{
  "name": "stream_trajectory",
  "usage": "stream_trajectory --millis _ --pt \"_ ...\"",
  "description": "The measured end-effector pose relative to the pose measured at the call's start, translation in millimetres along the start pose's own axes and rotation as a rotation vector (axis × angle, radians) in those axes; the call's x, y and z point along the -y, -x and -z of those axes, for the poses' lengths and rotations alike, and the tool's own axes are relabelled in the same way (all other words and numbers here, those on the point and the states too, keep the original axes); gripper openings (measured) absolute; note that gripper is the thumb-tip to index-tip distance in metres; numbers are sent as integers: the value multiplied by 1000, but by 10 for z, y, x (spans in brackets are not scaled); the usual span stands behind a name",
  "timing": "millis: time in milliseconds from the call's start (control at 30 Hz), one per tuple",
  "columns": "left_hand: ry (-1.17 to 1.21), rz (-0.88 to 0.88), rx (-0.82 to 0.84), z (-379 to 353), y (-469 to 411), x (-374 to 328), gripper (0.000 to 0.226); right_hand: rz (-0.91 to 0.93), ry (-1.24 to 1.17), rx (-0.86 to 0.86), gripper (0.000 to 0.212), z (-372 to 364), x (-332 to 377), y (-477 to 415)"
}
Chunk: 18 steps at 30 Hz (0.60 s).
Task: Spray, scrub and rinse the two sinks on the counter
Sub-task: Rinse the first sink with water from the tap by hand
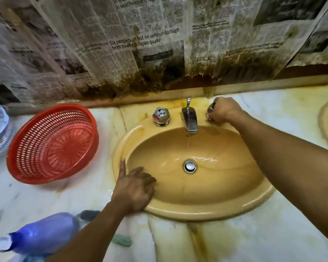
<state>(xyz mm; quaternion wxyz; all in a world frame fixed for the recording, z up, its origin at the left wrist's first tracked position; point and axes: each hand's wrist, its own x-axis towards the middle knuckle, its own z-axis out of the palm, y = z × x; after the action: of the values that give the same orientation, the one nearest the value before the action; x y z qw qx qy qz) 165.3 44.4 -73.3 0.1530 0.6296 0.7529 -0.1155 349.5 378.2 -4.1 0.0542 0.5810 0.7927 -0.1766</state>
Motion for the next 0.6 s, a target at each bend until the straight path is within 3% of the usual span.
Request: stream_trajectory --millis 133,300,600 --pt "40 -25 -74 -93 -10 30 54 235 175 88 33 136 -76 -16" --pt "43 -34 -133 -158 -22 49 42 471 456 133 54 307 -75 -55" --pt "46 -3 -101 -116 -25 35 44 615 568 171 44 390 -105 -17"
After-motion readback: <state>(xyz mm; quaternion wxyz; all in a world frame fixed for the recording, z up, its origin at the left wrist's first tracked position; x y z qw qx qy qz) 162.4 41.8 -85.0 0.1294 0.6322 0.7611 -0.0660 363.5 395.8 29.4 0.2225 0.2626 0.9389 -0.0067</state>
